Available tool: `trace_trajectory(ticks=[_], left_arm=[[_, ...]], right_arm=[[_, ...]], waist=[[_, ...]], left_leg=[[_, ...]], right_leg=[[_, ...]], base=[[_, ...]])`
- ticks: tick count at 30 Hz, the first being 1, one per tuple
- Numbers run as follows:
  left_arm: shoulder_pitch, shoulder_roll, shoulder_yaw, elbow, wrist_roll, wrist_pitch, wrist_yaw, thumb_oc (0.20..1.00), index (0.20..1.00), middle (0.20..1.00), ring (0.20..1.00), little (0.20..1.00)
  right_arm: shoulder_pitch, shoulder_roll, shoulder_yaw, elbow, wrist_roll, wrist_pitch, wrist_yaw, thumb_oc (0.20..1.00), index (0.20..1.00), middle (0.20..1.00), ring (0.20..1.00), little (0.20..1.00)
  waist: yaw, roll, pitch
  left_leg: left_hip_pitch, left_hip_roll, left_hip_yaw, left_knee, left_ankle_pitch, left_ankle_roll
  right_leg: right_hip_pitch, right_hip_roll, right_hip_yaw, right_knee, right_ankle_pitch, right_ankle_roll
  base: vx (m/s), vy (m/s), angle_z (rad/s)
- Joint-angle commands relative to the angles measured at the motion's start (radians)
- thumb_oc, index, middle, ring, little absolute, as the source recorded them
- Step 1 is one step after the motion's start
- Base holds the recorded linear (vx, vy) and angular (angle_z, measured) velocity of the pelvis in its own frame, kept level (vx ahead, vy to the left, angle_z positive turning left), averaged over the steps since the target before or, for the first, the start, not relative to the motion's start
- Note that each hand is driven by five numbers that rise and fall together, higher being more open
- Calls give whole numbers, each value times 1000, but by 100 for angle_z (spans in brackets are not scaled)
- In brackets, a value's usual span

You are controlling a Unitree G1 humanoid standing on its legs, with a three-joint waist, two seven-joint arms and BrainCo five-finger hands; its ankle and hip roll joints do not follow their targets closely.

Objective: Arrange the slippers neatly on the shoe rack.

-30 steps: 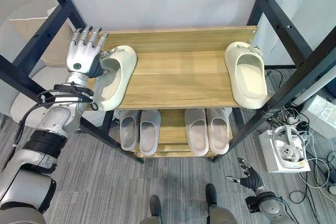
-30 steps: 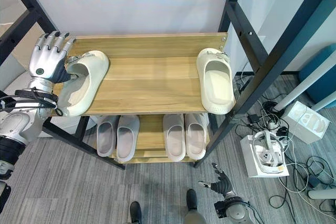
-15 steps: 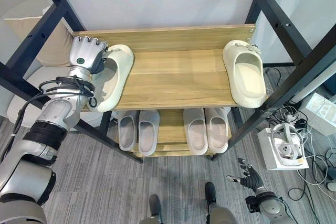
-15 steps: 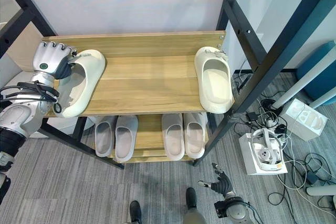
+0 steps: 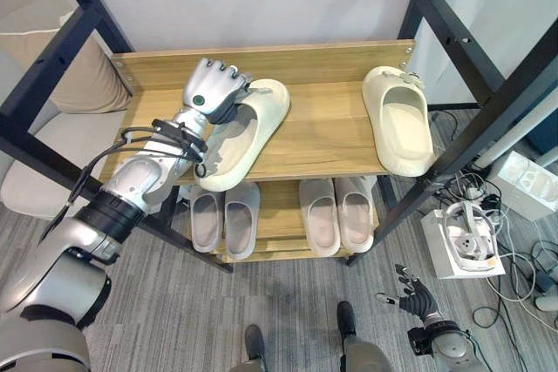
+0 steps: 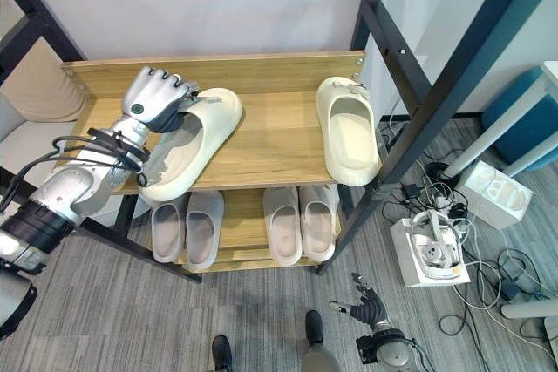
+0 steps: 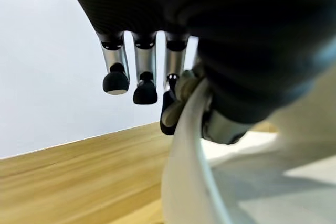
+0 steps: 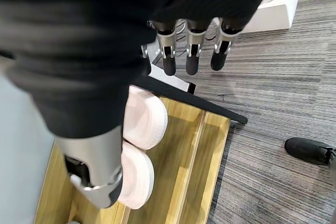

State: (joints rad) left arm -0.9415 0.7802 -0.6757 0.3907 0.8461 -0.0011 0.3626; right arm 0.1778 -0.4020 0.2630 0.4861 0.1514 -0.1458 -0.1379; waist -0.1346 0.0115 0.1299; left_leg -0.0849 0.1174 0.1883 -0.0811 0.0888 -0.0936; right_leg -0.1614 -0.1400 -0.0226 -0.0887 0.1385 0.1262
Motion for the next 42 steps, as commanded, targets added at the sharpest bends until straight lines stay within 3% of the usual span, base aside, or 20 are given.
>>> trace_trajectory(ticks=[1, 12, 13, 17, 33, 35, 36, 37, 38, 42], left_arm=[[-179, 19, 24, 94, 7, 25, 1, 200, 200, 200, 200, 200], [-264, -65, -40, 199, -29, 39, -11, 200, 200, 200, 200, 200], [-260, -62, -31, 195, -31, 40, -11, 1000, 1000, 1000, 1000, 1000], [-256, -46, -21, 182, -42, 38, -16, 1000, 1000, 1000, 1000, 1000], [32, 9, 288, -209, -211, -50, 16, 1000, 1000, 1000, 1000, 1000], [196, -54, 383, -290, -368, -121, -19, 1000, 1000, 1000, 1000, 1000], [210, -53, 395, -300, -370, -121, -25, 1000, 1000, 1000, 1000, 1000], [337, -130, 445, -322, -560, -159, -83, 1000, 1000, 1000, 1000, 1000], [341, -129, 449, -325, -561, -158, -85, 1000, 1000, 1000, 1000, 1000], [533, -272, 485, -353, -1007, -198, -178, 1000, 1000, 1000, 1000, 1000]], right_arm=[[-7, -45, -17, -81, 17, -30, -2, 1000, 1000, 1000, 1000, 1000], [18, -43, -22, -62, 41, -30, 0, 1000, 1000, 1000, 1000, 1000], [18, -39, -22, -60, 41, -30, 2, 1000, 1000, 1000, 1000, 1000], [12, -34, -18, -58, 37, -27, 3, 1000, 1000, 1000, 1000, 1000], [-29, 23, -6, -31, 26, -9, 15, 1000, 1000, 1000, 1000, 1000], [-35, 45, -13, -18, 13, 4, 20, 1000, 1000, 1000, 1000, 1000], [-33, 40, -9, -18, 13, 4, 20, 1000, 1000, 1000, 1000, 1000], [-36, 55, -20, -11, 4, 17, 27, 1000, 1000, 1000, 1000, 1000], [-36, 53, -19, -12, 4, 17, 27, 1000, 1000, 1000, 1000, 1000], [-48, 70, -38, -12, 0, 38, 26, 1000, 1000, 1000, 1000, 1000]], waist=[[-3, -1, 20], [-35, -1, 11], [-34, -2, 11], [-32, -1, 13], [41, -17, -6], [60, -24, -6], [56, -20, -9], [65, -21, -6], [64, -21, -8], [77, -18, -8]], left_leg=[[97, 58, -4, -6, -124, -52], [112, 69, 26, -6, -122, -56], [113, 70, 27, -6, -121, -56], [111, 72, 27, -6, -119, -57], [93, 60, -39, -6, -114, -53], [93, 56, -44, -6, -113, -51], [94, 56, -43, -6, -113, -51], [102, 56, -45, -6, -116, -49], [99, 55, -45, -6, -112, -49], [99, 51, -48, -6, -109, -42]], right_leg=[[53, -70, -29, 15, -96, 100], [37, -56, 2, 22, -96, 94], [37, -55, 2, 22, -97, 93], [35, -54, 2, 25, -99, 91], [91, -63, -63, 9, -104, 81], [97, -63, -67, 7, -105, 76], [98, -63, -67, 7, -105, 76], [108, -63, -69, 8, -109, 74], [105, -64, -68, 7, -105, 73], [109, -64, -69, 6, -102, 68]], base=[[-17, -22, -24], [5, -29, -15], [0, 0, 0], [0, 0, 0], [2, -3, 15], [0, 0, 0], [0, 0, 0], [0, 0, 0], [6, 18, 4], [-14, 13, 6]])
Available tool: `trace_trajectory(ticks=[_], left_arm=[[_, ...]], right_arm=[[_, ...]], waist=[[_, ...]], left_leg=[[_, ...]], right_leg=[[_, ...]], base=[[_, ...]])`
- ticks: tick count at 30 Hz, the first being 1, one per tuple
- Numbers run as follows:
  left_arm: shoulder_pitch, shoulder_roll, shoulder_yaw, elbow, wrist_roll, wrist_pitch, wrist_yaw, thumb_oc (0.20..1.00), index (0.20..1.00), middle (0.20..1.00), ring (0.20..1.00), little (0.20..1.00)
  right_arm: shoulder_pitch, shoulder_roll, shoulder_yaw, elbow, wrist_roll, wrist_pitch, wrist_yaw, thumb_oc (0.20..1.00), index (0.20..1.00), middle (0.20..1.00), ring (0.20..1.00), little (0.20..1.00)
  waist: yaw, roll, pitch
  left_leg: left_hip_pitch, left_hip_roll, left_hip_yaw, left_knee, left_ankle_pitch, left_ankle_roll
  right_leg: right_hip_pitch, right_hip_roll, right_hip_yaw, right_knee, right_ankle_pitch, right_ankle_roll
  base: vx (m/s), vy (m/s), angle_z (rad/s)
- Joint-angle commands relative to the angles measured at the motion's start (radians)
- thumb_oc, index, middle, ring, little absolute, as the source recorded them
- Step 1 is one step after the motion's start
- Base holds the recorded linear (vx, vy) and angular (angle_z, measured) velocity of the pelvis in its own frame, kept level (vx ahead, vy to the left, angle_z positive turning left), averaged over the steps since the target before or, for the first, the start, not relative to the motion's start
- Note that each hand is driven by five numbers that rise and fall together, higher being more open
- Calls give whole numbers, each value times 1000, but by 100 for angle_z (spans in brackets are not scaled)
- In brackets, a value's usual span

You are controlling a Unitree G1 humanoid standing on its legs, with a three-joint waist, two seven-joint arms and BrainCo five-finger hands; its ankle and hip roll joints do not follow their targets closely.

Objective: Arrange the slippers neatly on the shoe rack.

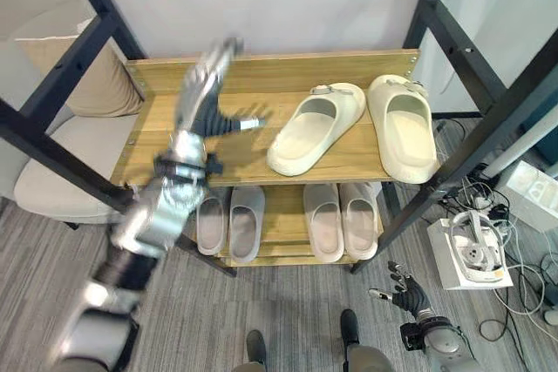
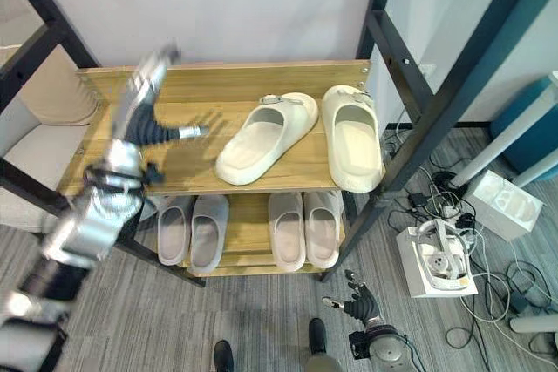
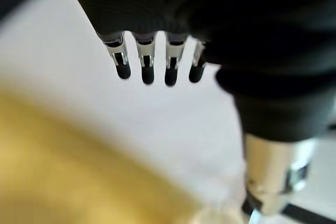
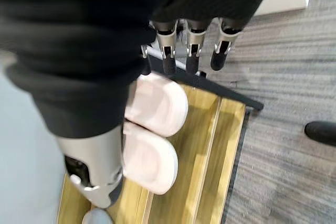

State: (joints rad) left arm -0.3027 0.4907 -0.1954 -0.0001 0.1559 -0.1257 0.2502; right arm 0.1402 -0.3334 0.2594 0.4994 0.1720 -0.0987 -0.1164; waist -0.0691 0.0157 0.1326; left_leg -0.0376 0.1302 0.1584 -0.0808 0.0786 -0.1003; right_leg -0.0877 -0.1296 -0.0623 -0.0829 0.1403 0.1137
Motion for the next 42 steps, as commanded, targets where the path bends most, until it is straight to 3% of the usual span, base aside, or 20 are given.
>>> trace_trajectory(ticks=[1, 6, 7, 9, 15, 18, 33, 42], left_arm=[[-72, 9, 5, 19, -377, -72, -87, 1000, 1000, 1000, 1000, 1000], [4, 21, -70, -9, -736, -6, -202, 1000, 1000, 1000, 1000, 1000], [-23, 55, -133, -31, -848, 25, -211, 1000, 1000, 1000, 1000, 1000], [-45, 59, -160, -30, -877, 35, -203, 1000, 1000, 1000, 1000, 1000], [-102, 42, -217, -24, -905, 47, -196, 1000, 1000, 1000, 1000, 1000], [-189, -14, -271, 15, -904, 51, -170, 1000, 1000, 1000, 1000, 1000], [-355, -144, -341, 125, -967, 40, -96, 1000, 1000, 1000, 1000, 1000], [-367, -102, -209, 183, -818, -6, 10, 1000, 1000, 1000, 1000, 1000]], right_arm=[[-12, 2, -40, -27, -20, -5, 5, 1000, 1000, 1000, 1000, 1000], [-15, -14, -35, -50, -25, 18, 20, 1000, 1000, 1000, 1000, 1000], [-19, -26, -11, -64, -23, 27, 23, 1000, 1000, 1000, 1000, 1000], [-17, -31, 2, -67, -25, 29, 26, 1000, 1000, 1000, 1000, 1000], [-14, -35, 24, -64, -28, 31, 27, 1000, 1000, 1000, 1000, 1000], [-17, -35, 41, -59, -24, 33, 23, 1000, 1000, 1000, 1000, 1000], [-47, -37, 73, -45, -1, 39, 2, 1000, 1000, 1000, 1000, 1000], [-58, -29, 64, -47, 7, 22, -10, 1000, 1000, 1000, 1000, 1000]], waist=[[14, -21, -9], [17, -11, -6], [11, -10, -3], [7, -8, -2], [-2, -7, -2], [-15, -7, -3], [-34, -5, -5], [-22, -9, -14]], left_leg=[[51, 38, -19, -7, -98, -34], [50, 35, -20, -7, -92, -30], [47, 34, -20, -7, -87, -29], [47, 33, -18, -7, -86, -29], [48, 34, -12, -7, -85, -28], [49, 33, -7, -7, -85, -27], [49, 35, -6, -7, -83, -27], [53, 34, -15, -7, -80, -28]], right_leg=[[35, -75, -29, 1, -103, 80], [36, -75, -29, 1, -98, 80], [32, -77, -27, 3, -94, 82], [28, -78, -25, 4, -93, 83], [24, -78, -21, 3, -92, 84], [18, -78, -15, 4, -91, 84], [14, -78, -12, 3, -89, 84], [28, -77, -24, 5, -95, 81]], base=[[-21, 12, 5], [-7, 6, 2], [0, 0, 0], [0, -1, -2], [2, -5, -5], [1, -3, -1], [0, -1, -1], [0, 0, 0]])
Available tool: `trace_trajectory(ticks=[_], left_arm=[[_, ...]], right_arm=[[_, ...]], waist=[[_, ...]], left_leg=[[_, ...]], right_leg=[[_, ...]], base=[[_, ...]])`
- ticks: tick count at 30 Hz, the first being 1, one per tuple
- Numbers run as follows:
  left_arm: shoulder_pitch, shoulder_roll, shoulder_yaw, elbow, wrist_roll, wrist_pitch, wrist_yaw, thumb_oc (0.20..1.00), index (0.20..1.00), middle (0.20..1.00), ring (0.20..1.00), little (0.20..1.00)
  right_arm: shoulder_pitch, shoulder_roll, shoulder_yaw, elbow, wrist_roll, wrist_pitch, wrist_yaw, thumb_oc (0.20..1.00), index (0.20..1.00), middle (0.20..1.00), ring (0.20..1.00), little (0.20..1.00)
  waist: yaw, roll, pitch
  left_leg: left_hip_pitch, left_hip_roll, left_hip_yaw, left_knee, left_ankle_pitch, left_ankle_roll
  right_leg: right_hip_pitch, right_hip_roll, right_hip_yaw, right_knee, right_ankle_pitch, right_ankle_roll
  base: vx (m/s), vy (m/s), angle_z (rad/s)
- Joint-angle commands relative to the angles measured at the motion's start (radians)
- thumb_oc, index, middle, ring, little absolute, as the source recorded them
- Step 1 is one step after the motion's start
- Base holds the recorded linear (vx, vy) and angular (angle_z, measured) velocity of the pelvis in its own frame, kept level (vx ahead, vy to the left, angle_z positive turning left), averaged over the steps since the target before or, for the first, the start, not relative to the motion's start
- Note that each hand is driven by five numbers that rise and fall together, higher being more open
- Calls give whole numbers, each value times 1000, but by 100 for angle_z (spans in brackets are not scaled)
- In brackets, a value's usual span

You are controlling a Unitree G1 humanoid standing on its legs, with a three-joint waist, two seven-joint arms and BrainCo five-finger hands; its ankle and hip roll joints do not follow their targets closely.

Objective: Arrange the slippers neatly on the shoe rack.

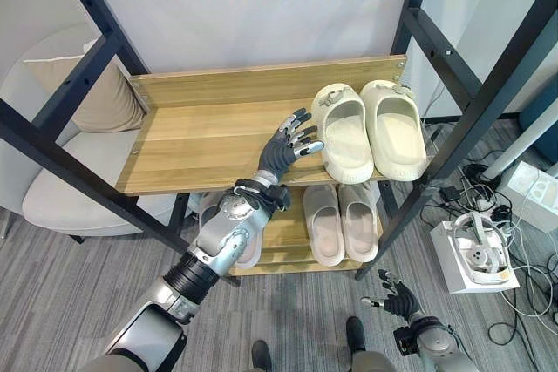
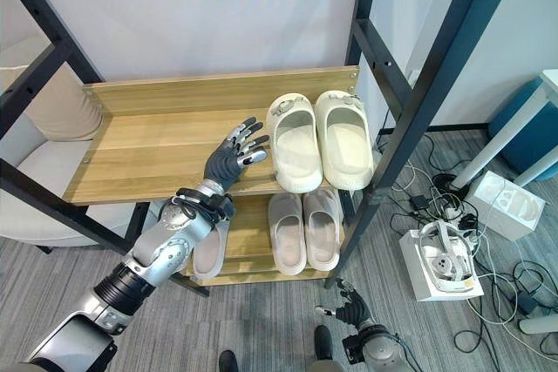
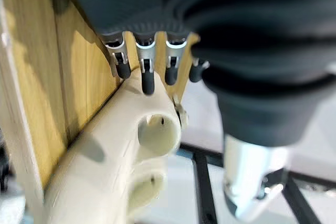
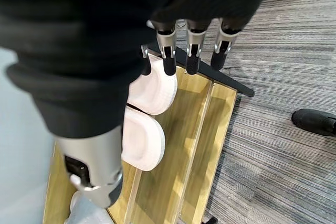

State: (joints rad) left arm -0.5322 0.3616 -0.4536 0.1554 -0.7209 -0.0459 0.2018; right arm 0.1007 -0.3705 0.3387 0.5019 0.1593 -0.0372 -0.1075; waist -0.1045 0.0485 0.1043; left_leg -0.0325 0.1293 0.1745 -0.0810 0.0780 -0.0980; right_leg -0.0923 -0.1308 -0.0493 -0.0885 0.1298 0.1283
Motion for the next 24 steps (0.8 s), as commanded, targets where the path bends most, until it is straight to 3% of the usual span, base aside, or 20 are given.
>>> trace_trajectory(ticks=[1, 11, 14, 16, 17, 19, 21, 24], left_arm=[[-129, 35, 65, 7, 63, -96, 65, 1000, 1000, 1000, 1000, 1000], [-36, 110, 179, -332, 151, -188, -18, 1000, 1000, 1000, 1000, 1000], [-30, 157, 164, -481, 180, -220, -126, 1000, 1000, 1000, 1000, 1000], [-15, 208, 114, -610, 170, -238, -247, 1000, 1000, 1000, 1000, 1000], [-13, 209, 115, -612, 169, -238, -248, 1000, 1000, 1000, 1000, 1000], [59, 269, -34, -720, 147, -215, -411, 1000, 1000, 1000, 1000, 1000], [164, 288, -163, -618, 226, -183, -507, 1000, 1000, 1000, 1000, 1000], [209, 276, -215, -538, 283, -174, -526, 1000, 1000, 1000, 1000, 1000]], right_arm=[[-21, 7, -17, -48, 20, -43, -20, 1000, 1000, 1000, 1000, 1000], [-8, 10, -21, -25, 14, -76, 12, 1000, 1000, 1000, 1000, 1000], [-9, 12, -14, -33, 16, -91, 29, 1000, 1000, 1000, 1000, 1000], [-7, 15, -8, -41, 20, -102, 46, 1000, 1000, 1000, 1000, 1000], [-6, 15, -8, -41, 20, -103, 46, 1000, 1000, 1000, 1000, 1000], [-5, 18, 19, -34, -2, -112, 64, 1000, 1000, 1000, 1000, 1000], [-17, 13, 35, -31, -15, -115, 71, 1000, 1000, 1000, 1000, 1000], [-29, 12, 44, -25, -20, -116, 71, 1000, 1000, 1000, 1000, 1000]], waist=[[15, -42, 15], [42, -53, 11], [53, -59, 8], [60, -62, 7], [60, -63, 7], [75, -66, 7], [80, -65, 10], [80, -65, 12]], left_leg=[[47, 35, -33, -6, -79, -30], [47, 37, -40, -6, -84, -31], [46, 38, -46, -6, -87, -32], [45, 38, -49, -6, -88, -33], [45, 38, -49, -6, -88, -33], [47, 38, -49, -6, -92, -32], [51, 38, -49, -6, -96, -29], [53, 37, -47, -6, -97, -28]], right_leg=[[33, -76, -38, 12, -86, 66], [45, -79, -50, 6, -87, 66], [49, -79, -54, 4, -89, 67], [52, -78, -57, 5, -91, 68], [52, -78, -57, 5, -91, 68], [54, -77, -65, 8, -93, 72], [55, -75, -62, 11, -97, 72], [55, -74, -61, 13, -97, 74]], base=[[0, 0, 0], [1, 2, 2], [5, 11, 11], [3, 15, 4], [4, 10, 5], [-4, 5, 2], [0, 0, 0], [0, 0, 0]])
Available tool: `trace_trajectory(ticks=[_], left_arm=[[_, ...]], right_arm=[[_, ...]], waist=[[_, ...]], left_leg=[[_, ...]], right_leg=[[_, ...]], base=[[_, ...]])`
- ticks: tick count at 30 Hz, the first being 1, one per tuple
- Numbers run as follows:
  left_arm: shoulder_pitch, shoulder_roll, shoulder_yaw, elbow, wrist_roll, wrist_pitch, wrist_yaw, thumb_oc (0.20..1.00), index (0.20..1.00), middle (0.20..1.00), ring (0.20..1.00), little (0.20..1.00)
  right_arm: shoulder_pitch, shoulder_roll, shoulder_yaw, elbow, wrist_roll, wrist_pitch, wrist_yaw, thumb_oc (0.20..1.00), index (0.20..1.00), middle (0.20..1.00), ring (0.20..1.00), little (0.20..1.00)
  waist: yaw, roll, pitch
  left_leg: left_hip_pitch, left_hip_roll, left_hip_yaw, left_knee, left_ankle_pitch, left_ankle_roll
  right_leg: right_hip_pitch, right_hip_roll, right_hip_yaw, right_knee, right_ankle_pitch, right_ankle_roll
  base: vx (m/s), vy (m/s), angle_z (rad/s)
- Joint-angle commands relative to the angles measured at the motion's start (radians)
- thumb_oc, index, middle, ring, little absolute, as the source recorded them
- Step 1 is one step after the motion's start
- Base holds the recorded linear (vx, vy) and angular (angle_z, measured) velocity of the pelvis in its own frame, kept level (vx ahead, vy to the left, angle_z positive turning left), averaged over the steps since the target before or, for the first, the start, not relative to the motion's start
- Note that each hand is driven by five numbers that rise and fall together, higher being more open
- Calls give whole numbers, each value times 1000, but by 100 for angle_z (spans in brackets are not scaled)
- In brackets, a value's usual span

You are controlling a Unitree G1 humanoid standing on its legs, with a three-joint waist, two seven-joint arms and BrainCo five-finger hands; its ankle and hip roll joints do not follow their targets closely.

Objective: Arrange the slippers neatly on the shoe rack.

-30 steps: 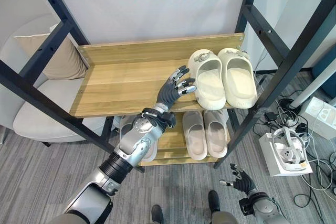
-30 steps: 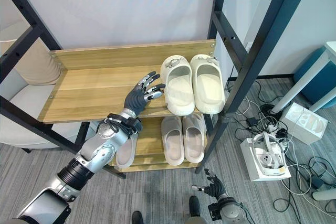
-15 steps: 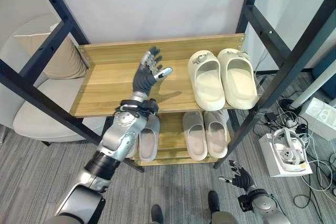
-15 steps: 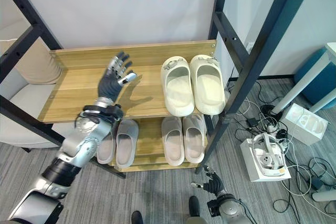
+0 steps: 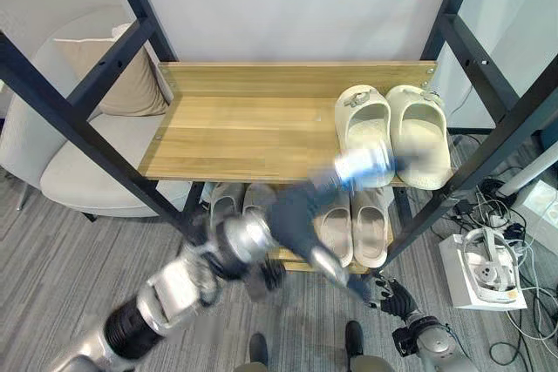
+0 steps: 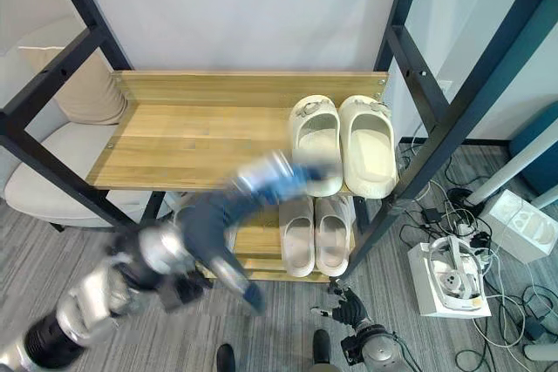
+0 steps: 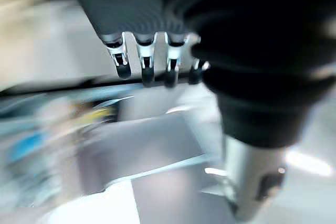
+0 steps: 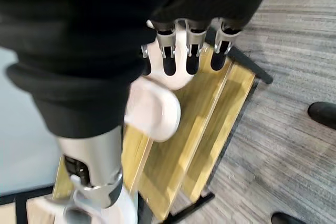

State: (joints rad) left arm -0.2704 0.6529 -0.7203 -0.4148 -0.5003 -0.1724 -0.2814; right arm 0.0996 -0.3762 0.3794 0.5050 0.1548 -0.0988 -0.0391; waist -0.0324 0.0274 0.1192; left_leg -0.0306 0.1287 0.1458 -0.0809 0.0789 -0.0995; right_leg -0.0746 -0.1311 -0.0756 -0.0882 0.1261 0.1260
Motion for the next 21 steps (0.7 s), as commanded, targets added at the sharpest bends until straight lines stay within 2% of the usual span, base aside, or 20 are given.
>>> trace_trajectory(ticks=[1, 2, 6, 8, 9, 11, 14, 15, 17, 21], left_arm=[[-35, -22, 25, 88, 104, -46, -51, 1000, 1000, 1000, 1000, 1000], [-8, -16, -18, 195, 251, -49, -48, 1000, 1000, 1000, 1000, 1000], [65, -56, -8, 351, 350, -46, -15, 1000, 1000, 1000, 1000, 1000], [114, -80, 21, 424, 383, -37, 12, 1000, 1000, 1000, 1000, 1000], [175, -118, 81, 515, 387, -21, 55, 1000, 1000, 1000, 1000, 1000], [206, -147, 115, 566, 369, -8, 75, 1000, 1000, 1000, 1000, 1000], [259, -265, 210, 762, 242, 40, 148, 1000, 1000, 1000, 1000, 1000], [258, -265, 210, 762, 242, 40, 148, 1000, 1000, 1000, 1000, 1000], [258, -334, 268, 904, 184, 54, 213, 1000, 1000, 1000, 1000, 1000], [264, -386, 340, 1008, 118, 57, 273, 1000, 1000, 1000, 1000, 1000]], right_arm=[[-34, 17, 5, -28, -15, -55, 4, 1000, 1000, 1000, 1000, 1000], [-39, 19, 6, -24, -12, -57, 1, 1000, 1000, 1000, 1000, 1000], [-39, 16, 1, -28, -9, -54, -11, 1000, 1000, 1000, 1000, 1000], [-33, 16, -6, -30, -4, -52, -16, 1000, 1000, 1000, 1000, 1000], [-30, 22, -18, -30, 2, -49, -24, 1000, 1000, 1000, 1000, 1000], [-28, 25, -20, -29, 6, -47, -28, 1000, 1000, 1000, 1000, 1000], [-27, 41, -36, -12, 22, -35, -48, 1000, 1000, 1000, 1000, 1000], [-27, 41, -36, -12, 22, -35, -48, 1000, 1000, 1000, 1000, 1000], [-33, 55, -46, 7, 28, -30, -69, 1000, 1000, 1000, 1000, 1000], [-39, 65, -61, 20, 34, -29, -98, 1000, 1000, 1000, 1000, 1000]], waist=[[7, -43, -2], [3, -42, -2], [-1, -43, -4], [-2, -42, -7], [3, -45, -9], [2, -44, -11], [7, -49, -14], [7, -48, -14], [9, -53, -13], [13, -56, -12]], left_leg=[[52, 38, -19, -6, -99, -25], [53, 38, -19, -6, -101, -23], [58, 38, -16, -6, -104, -21], [61, 37, -16, -6, -104, -19], [62, 36, -18, -6, -104, -18], [63, 36, -19, -6, -103, -17], [62, 35, -22, -6, -98, -16], [62, 35, -22, -6, -98, -16], [62, 34, -25, -6, -94, -15], [60, 33, -27, -6, -91, -13]], right_leg=[[37, -74, -34, 14, -95, 76], [35, -73, -32, 18, -97, 75], [35, -73, -28, 18, -96, 74], [37, -72, -26, 17, -96, 72], [39, -71, -24, 15, -95, 69], [41, -71, -24, 15, -95, 67], [43, -72, -26, 15, -94, 61], [43, -72, -26, 15, -94, 61], [45, -71, -28, 14, -94, 58], [45, -71, -28, 16, -94, 55]], base=[[7, 32, -2], [0, 0, 0], [4, 2, -2], [16, 9, -7], [0, 0, 0], [0, 0, 0], [-2, -7, 2], [-6, -12, 6], [-10, -12, 7], [-2, -2, 1]])
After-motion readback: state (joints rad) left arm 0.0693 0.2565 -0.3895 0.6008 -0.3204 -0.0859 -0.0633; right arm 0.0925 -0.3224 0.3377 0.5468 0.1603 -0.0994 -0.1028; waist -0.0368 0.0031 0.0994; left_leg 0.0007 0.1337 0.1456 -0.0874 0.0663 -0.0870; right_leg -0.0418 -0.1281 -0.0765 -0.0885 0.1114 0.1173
